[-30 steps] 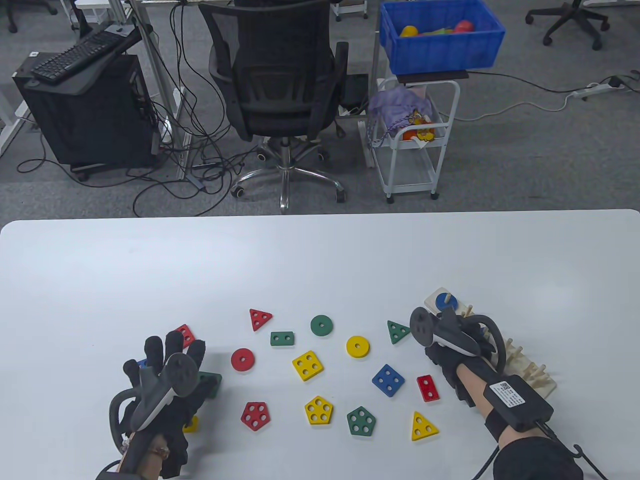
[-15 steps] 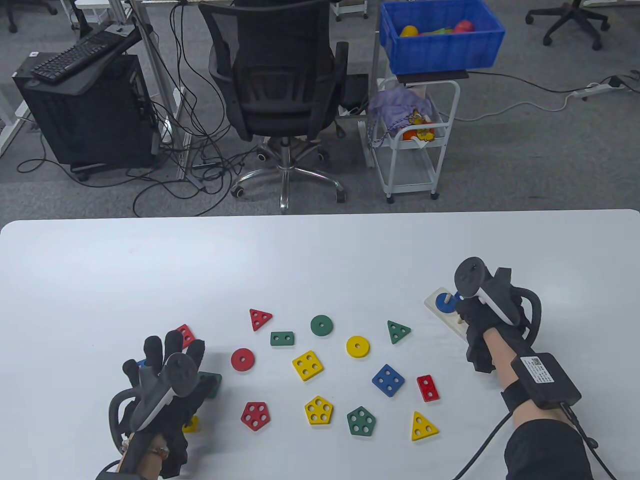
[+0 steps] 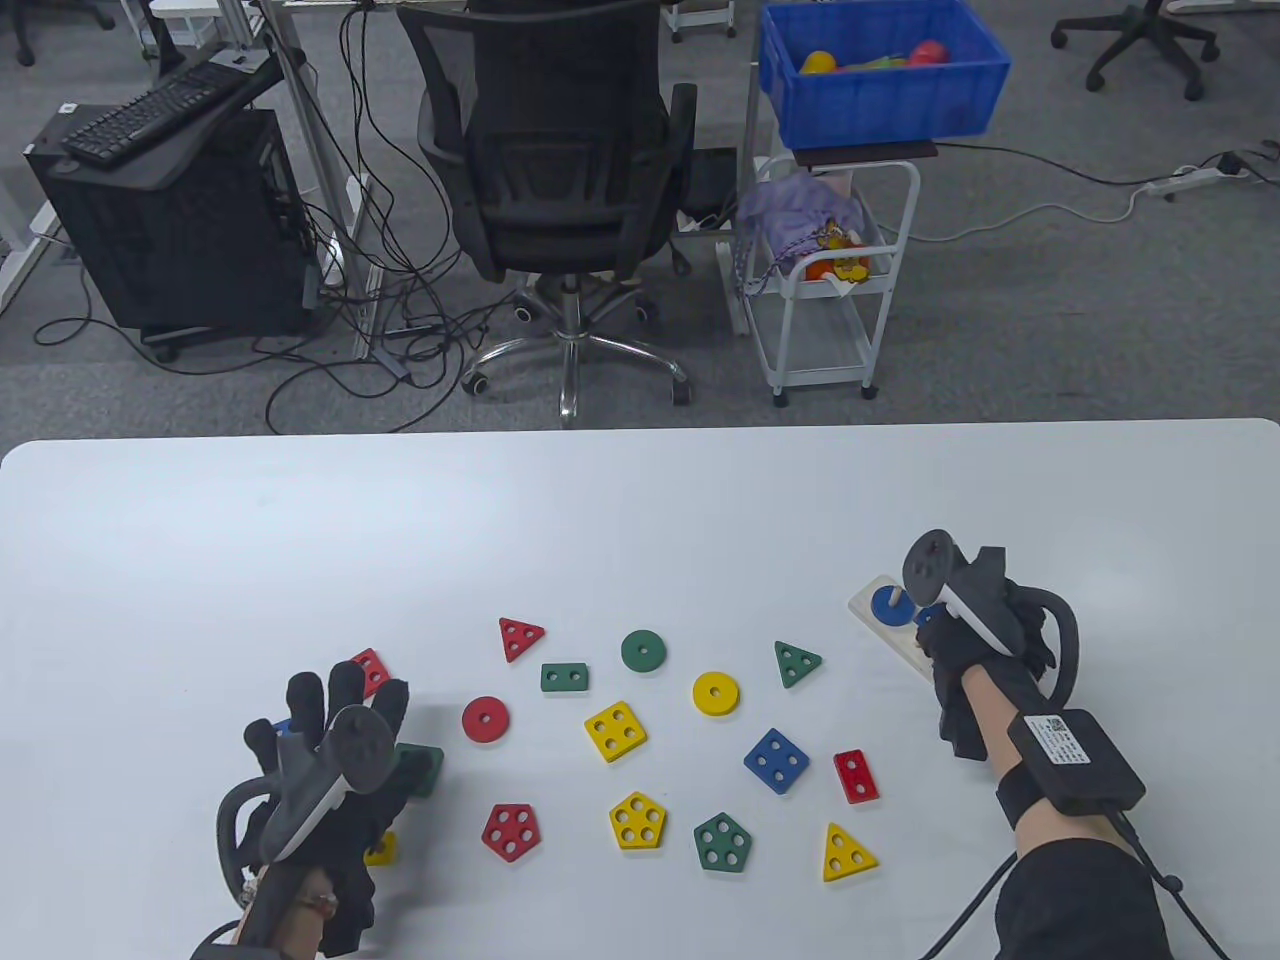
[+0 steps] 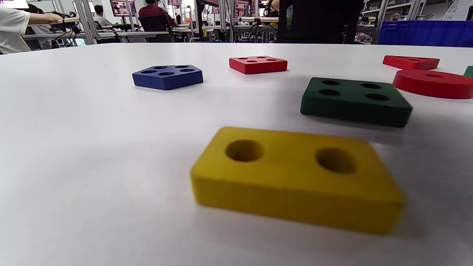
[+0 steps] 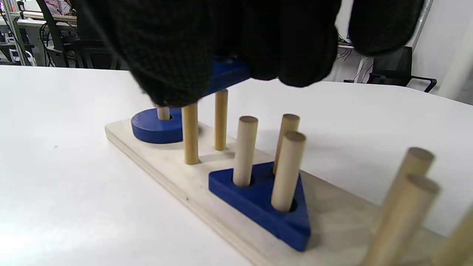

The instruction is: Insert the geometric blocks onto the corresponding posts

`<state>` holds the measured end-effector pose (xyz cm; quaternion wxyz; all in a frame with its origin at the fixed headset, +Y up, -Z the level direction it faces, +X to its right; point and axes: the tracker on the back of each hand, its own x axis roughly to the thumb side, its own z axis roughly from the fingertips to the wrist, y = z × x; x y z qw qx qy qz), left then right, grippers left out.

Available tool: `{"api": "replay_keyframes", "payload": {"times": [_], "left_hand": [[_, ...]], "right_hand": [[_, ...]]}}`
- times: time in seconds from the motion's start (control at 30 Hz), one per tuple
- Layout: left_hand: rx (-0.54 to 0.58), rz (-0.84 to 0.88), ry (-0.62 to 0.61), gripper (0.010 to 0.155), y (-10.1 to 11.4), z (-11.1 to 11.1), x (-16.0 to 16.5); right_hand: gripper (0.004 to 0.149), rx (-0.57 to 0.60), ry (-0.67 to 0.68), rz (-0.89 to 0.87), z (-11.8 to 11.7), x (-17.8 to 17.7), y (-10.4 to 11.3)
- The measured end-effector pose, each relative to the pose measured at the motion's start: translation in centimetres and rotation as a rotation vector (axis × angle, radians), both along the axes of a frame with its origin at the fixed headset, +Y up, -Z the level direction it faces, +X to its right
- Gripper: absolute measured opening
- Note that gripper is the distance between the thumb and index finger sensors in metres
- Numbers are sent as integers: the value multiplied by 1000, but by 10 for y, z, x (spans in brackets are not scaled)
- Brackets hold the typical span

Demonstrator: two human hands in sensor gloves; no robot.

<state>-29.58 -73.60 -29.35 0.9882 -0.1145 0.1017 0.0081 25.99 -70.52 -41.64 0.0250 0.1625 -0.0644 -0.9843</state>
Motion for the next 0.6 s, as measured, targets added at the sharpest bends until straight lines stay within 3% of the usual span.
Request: {"api": "replay_keyframes", "payload": {"times": [0.4,0.6], "left_hand": [[-4,-2,2,78,0,0,0],[-4,-2,2,77,0,0,0]], "right_hand": [[68,-17,-3,33,0,-3,-9],[69,18,36,28,9,-4,0]]}}
